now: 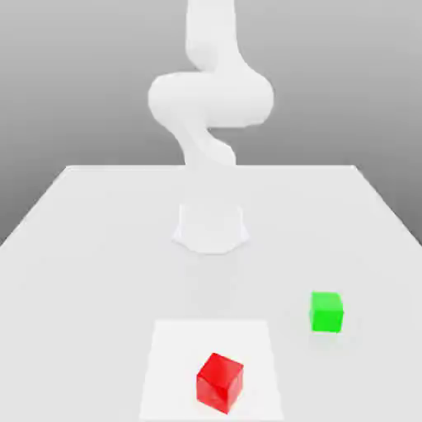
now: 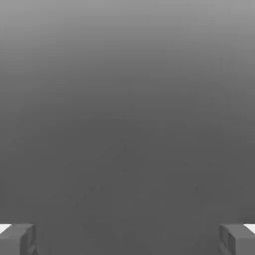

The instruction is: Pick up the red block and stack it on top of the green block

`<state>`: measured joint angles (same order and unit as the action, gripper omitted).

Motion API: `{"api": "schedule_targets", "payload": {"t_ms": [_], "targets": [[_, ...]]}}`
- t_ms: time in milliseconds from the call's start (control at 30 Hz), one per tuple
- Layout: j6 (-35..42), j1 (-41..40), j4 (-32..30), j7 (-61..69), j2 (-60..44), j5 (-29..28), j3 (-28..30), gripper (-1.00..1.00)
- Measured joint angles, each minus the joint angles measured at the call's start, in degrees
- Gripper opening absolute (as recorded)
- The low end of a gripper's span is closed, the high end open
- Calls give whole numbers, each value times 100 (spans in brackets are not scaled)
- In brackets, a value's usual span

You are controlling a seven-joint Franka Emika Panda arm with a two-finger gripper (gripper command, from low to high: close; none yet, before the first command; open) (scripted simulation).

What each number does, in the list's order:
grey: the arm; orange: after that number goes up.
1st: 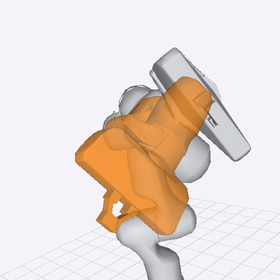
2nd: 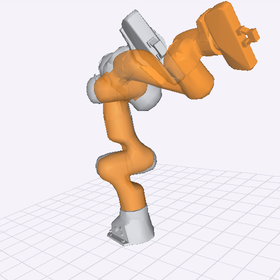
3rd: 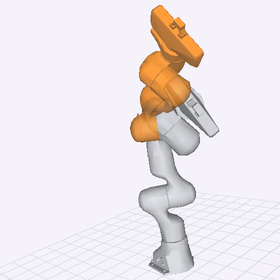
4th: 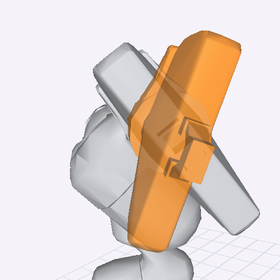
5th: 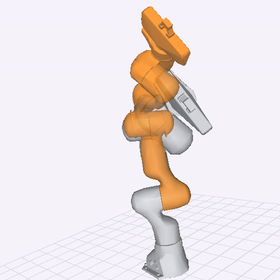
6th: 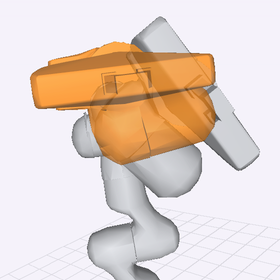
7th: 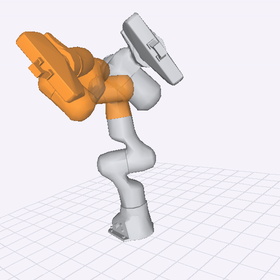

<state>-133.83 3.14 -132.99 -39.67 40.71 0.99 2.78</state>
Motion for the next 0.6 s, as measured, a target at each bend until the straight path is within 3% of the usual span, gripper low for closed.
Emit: {"api": "schedule_targets", "payload": {"t_ms": [333,600], "targets": [[-818,980,-486,2624,-2090,588,864,0],[-1467,1307,-871,4602,-3720,933,1062,0]]}}
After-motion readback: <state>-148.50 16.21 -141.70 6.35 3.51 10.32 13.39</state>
